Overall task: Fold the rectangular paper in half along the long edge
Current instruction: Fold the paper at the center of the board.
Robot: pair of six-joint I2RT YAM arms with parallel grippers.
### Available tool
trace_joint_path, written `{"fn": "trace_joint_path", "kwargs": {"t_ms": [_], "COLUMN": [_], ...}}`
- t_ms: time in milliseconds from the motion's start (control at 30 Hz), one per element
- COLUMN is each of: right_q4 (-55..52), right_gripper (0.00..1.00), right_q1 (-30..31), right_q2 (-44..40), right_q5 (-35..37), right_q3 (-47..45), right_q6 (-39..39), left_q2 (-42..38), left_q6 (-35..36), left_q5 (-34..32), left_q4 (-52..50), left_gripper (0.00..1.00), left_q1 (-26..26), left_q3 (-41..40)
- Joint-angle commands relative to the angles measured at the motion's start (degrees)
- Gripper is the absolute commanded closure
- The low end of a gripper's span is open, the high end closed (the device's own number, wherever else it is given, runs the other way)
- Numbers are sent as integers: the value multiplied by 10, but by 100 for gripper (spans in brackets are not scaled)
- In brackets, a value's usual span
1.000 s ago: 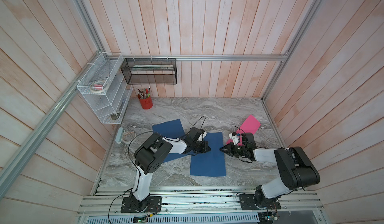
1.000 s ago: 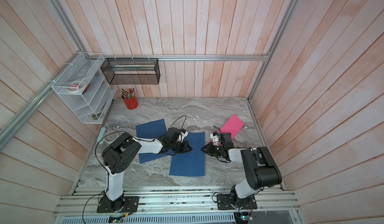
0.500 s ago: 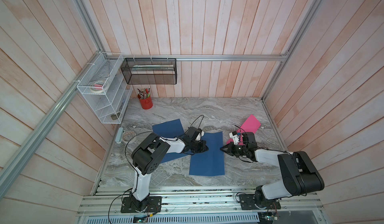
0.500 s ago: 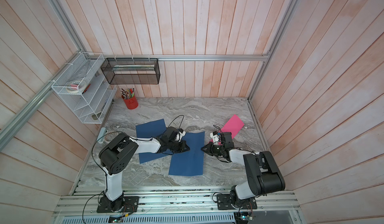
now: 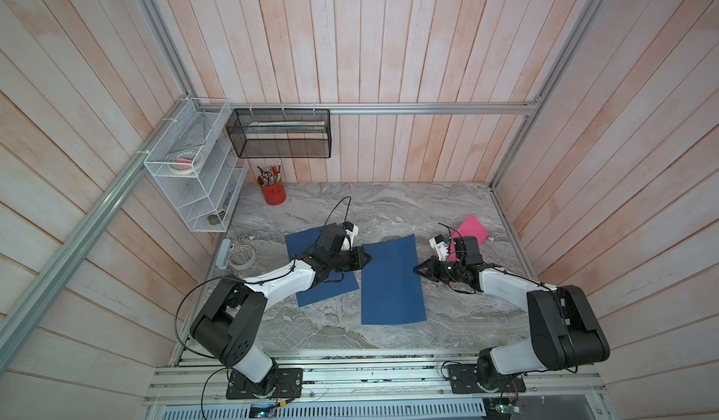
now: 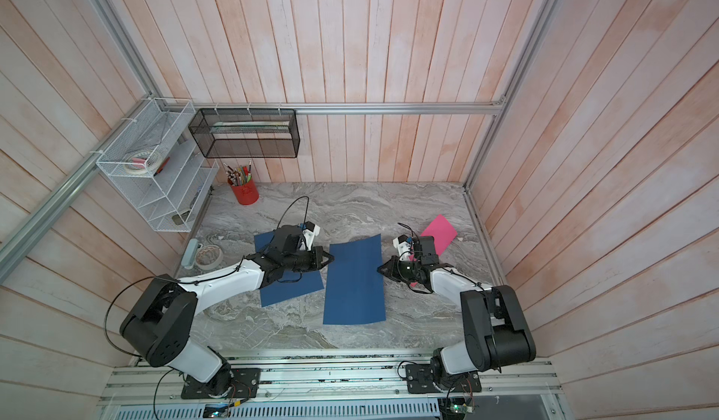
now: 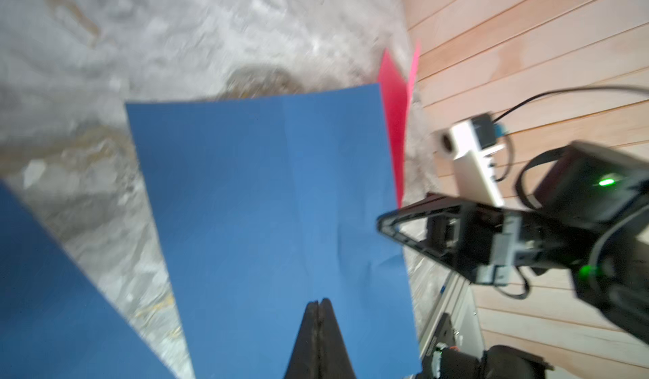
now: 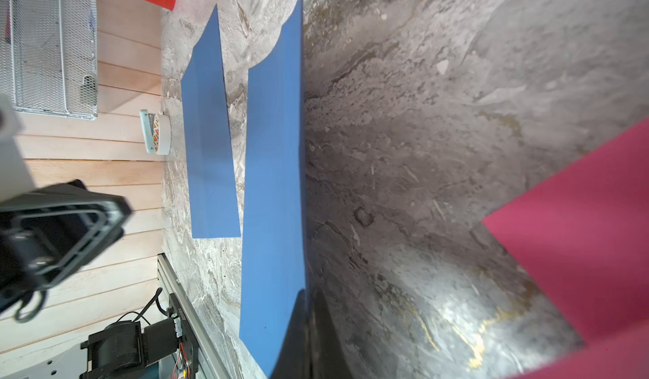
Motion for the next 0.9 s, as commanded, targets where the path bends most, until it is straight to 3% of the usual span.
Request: {"fn": "trace_joint_path", "kwargs": {"t_ms": [0, 300, 867], "right_q4": [-31, -45, -54], "right_gripper": [100, 100, 100], "right_q1": [-8, -11, -15], "right_q2": [7, 22, 52], "right_q5": [5, 4, 3], "right_q3": [19, 36, 53], "right_q6": [-22, -31, -46], "left_q2": [31, 87, 69], "left_q6": [10, -7, 9], "left_q5": [-12, -31, -59], "left_q4": [-9, -3, -43], "left_gripper": [100, 100, 100], "left_q1": [-18, -48, -47], "left_q3": [-25, -23, -33]}}
